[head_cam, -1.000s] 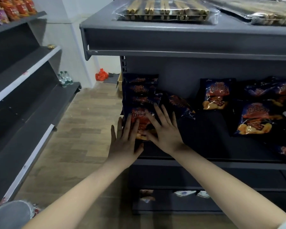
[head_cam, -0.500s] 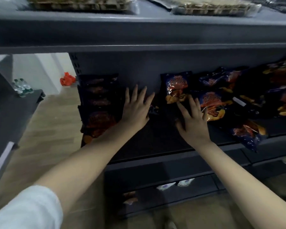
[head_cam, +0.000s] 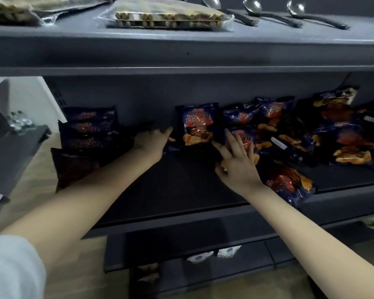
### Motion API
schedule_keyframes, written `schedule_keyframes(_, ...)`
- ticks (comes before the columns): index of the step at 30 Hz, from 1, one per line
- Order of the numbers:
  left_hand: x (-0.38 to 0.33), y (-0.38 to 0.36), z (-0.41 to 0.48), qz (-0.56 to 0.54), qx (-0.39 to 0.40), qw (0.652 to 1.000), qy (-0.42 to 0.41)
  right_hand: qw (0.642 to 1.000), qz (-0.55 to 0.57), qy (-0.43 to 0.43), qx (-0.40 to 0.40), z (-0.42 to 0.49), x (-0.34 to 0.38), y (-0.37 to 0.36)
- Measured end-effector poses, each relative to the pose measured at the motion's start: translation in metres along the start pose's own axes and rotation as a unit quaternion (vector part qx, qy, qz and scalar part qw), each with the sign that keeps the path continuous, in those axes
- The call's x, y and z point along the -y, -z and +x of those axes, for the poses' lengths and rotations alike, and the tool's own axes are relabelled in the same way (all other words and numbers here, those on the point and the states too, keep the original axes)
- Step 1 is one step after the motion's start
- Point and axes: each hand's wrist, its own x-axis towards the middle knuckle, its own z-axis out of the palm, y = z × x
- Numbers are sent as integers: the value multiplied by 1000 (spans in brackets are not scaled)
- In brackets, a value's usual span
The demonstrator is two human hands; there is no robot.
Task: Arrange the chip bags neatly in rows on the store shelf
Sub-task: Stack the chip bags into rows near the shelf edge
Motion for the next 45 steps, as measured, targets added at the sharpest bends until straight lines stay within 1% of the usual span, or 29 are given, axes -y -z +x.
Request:
schedule_keyframes(2,5,27,-9,-139,1,990,7,996,85,-17,-21,8,0,9)
schedule_keyframes(3,9,42,-15,-235,15,972,4,985,165,-41,-25,13,0,14)
schedule_keyframes(4,13,58,-22,-326,38,945,3,961,267,-72,-13,19,1,21)
schedule_keyframes(5,15,72,-31,-402,64,913,7,919,381,-100,13,24,3,30)
schedule_keyframes(6,15,84,-42,-471,89,877,18,863,489,-117,48,29,6,38)
schedule_keyframes(7,15,88,-51,-545,110,830,36,809,569,-120,85,33,7,42)
schedule_keyframes(10,10,81,-68,-731,161,653,113,700,680,-85,201,33,13,39)
schedule_keyframes(11,7,71,-72,-758,171,616,131,658,711,-78,234,31,18,34)
schedule_keyframes(12,2,61,-76,-771,171,594,155,618,739,-74,257,28,25,29)
schedule_keyframes(13,-1,51,-80,-777,164,581,179,590,759,-76,265,26,30,23)
schedule_keyframes(14,-5,43,-85,-785,157,564,204,575,770,-88,262,24,36,20)
schedule_keyframes(18,-11,20,-103,-829,130,490,238,588,761,-139,237,20,50,14)
schedule_keyframes(20,-7,15,-110,-829,97,500,230,598,755,-153,222,20,49,11)
schedule_keyframes(21,-4,12,-113,-824,74,515,223,621,743,-148,200,21,49,10)
schedule_keyframes(22,1,10,-116,-820,48,525,225,665,717,-128,164,20,51,11)
schedule_keyframes(23,6,10,-121,-813,28,530,240,728,671,-88,109,20,52,11)
schedule_keyframes(24,11,9,-126,-811,17,526,256,790,610,-35,44,20,53,12)
schedule_keyframes(25,16,8,-132,-814,16,514,272,833,551,37,-24,20,54,13)
schedule_keyframes(26,20,8,-137,-820,21,494,288,849,505,137,-77,18,56,15)
schedule_keyframes(27,22,10,-144,-828,34,475,298,845,457,253,-114,17,56,14)
schedule_keyframes(28,24,11,-150,-835,50,461,297,829,396,367,-145,15,57,12)
schedule_keyframes(29,23,13,-156,-839,69,459,285,810,330,453,-175,15,58,6)
schedule_keyframes(31,21,16,-167,-852,97,456,238,787,245,524,-216,10,65,-3)
schedule_keyframes(32,21,16,-170,-853,98,466,216,783,229,532,-225,7,69,-7)
schedule_keyframes(35,22,11,-172,-801,94,554,205,775,208,550,-232,-1,78,-23)
schedule_keyframes(37,27,8,-174,-792,122,562,205,775,195,561,-217,-2,80,-31)
schedule_keyframes(40,39,0,-172,-787,130,570,196,792,175,560,-168,2,83,-37)
schedule_keyframes(43,45,1,-172,-781,70,584,211,818,190,521,-154,6,80,-35)
schedule_keyframes(45,52,3,-175,-775,11,594,215,847,279,435,-124,6,78,-31)
